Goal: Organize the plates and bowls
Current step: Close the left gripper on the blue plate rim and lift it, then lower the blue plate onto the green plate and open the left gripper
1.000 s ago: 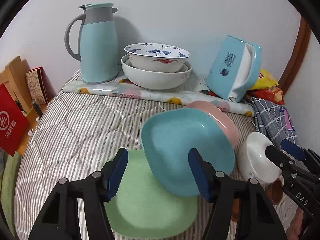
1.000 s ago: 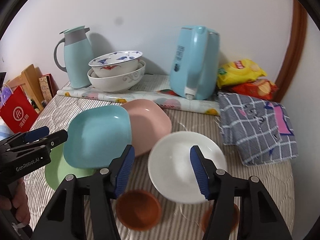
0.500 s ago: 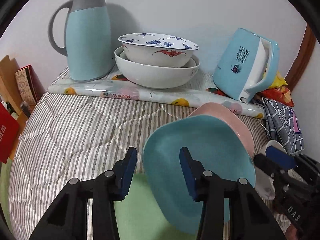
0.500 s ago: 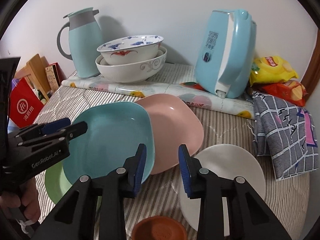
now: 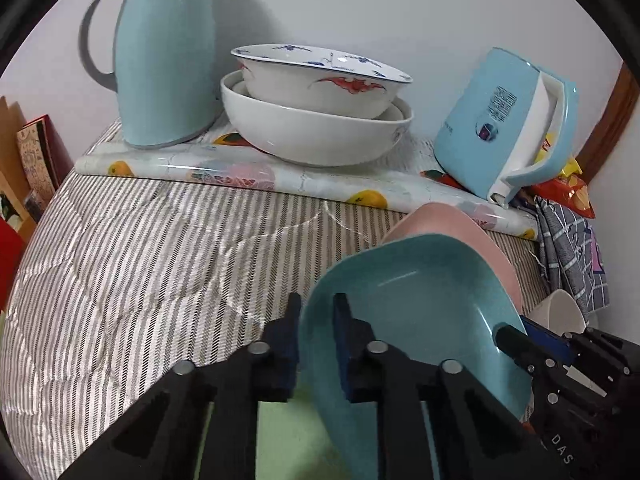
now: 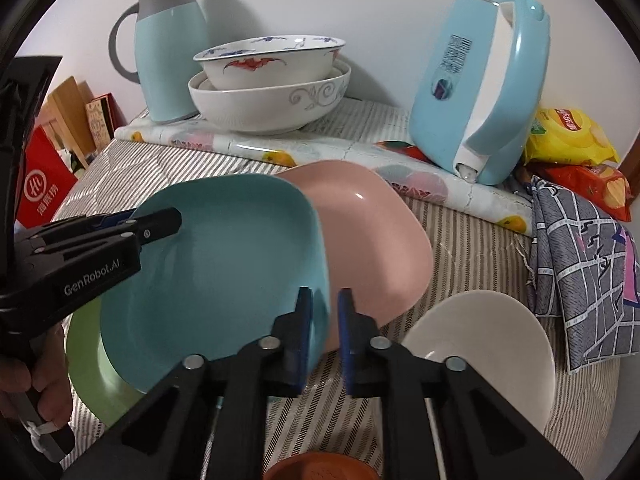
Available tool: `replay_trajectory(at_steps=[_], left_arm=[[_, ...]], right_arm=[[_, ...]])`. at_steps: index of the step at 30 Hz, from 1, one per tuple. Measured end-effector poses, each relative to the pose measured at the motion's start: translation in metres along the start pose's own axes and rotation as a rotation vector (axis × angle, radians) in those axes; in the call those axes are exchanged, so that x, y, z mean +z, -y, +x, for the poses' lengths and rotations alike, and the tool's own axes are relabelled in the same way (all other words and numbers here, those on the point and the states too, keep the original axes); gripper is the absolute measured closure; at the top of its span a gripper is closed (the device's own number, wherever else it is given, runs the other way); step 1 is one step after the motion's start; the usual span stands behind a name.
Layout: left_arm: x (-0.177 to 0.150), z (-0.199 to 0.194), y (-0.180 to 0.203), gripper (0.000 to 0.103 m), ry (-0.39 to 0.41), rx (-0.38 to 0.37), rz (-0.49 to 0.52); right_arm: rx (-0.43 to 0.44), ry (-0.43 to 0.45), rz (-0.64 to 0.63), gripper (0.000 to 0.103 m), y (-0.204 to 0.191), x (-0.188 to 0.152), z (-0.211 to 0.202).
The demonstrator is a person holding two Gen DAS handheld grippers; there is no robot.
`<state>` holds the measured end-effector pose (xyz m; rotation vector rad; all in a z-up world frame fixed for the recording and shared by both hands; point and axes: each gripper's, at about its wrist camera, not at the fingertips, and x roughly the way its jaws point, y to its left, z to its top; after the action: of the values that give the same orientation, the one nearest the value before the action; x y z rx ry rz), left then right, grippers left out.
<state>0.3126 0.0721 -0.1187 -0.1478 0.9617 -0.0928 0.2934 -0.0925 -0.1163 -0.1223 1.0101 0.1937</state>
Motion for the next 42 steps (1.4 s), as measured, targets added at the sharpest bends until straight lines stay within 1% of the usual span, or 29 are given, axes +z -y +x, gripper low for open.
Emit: replay_trajectory(at_steps=[4,8,13,18,28,34,42], left_arm=[[-0.002,-0.005,-0.003,0.092,0.001,-0.006,-0.004],[-0.005,-0.013,-0.004,0.093,0.004,-0.010,-0.009],[-0.012,-0.029,-0.008,0.093,0.022,0.002,-0.009],[-0.023,-0.044,-0.021,0.093,0.027,0.014,-0.040],[-0.050,-0.067,-0.043,0.093,0.030,0.059,-0.079],[-0.063,-0.069,-0.049,0.093,0.021,0.074,-0.087],[-0.079,-0.068,-0.055,0.093,0.001,0.059,-0.096]], right_arm=[[-0.028,0.022,-0.007,0.096,-0.002,-0.001,0.001],[-0.004,0.024,0.021,0.097,0.002,-0.002,-0.003],[0.010,0.049,0.031,0.097,-0.001,-0.003,-0.013],[0.030,0.072,0.006,0.096,-0.015,-0.003,-0.025],[0.072,0.077,-0.052,0.096,-0.046,-0.013,-0.032],[0.088,0.069,-0.068,0.095,-0.054,-0.020,-0.030],[0.081,0.054,-0.090,0.093,-0.060,-0.023,-0.022]])
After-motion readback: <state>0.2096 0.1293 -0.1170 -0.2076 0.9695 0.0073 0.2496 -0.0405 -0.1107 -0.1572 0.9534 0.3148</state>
